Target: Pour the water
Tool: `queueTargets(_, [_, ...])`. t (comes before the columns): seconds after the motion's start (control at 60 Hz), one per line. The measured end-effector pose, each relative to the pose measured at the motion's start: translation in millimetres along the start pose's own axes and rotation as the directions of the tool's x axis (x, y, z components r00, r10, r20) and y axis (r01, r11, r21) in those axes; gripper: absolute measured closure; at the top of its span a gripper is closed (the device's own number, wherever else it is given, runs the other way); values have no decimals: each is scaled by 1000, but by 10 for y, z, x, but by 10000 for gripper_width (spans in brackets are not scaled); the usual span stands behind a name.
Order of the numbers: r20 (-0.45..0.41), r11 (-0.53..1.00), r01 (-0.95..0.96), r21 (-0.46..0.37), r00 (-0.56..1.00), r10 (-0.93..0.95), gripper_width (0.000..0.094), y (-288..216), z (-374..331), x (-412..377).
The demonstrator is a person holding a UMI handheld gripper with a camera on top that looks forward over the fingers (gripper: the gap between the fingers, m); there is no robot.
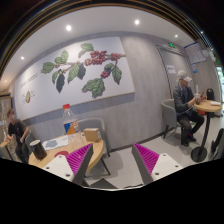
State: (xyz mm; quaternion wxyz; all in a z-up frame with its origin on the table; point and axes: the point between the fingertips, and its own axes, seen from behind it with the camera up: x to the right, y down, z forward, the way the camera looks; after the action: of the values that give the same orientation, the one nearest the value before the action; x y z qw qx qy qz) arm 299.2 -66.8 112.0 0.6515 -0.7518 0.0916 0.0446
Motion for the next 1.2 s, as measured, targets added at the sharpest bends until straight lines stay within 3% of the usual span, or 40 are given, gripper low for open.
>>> queueTargets(0.183, [9,997,82,-11,997,-82,96,51,176,-93])
queueTargets(0.533, [177,967,248,55,951,-254,108,-33,747,-1130])
queueTargets(0.883, [163,957,277,87,944,-288,105,-34,1896,-1785])
queueTargets(0.933, [153,962,252,100,952,-265,194,-68,1990,-1799])
queueTargets(0.967, [154,967,233,103,957,-247,433,-31,2045,-1844])
queueTargets(1.1, [170,957,246,156,947,-272,617,-47,2045,-1947])
queueTargets(1.2, [129,935,316,160,933,-337,641,-61,1989,-1955])
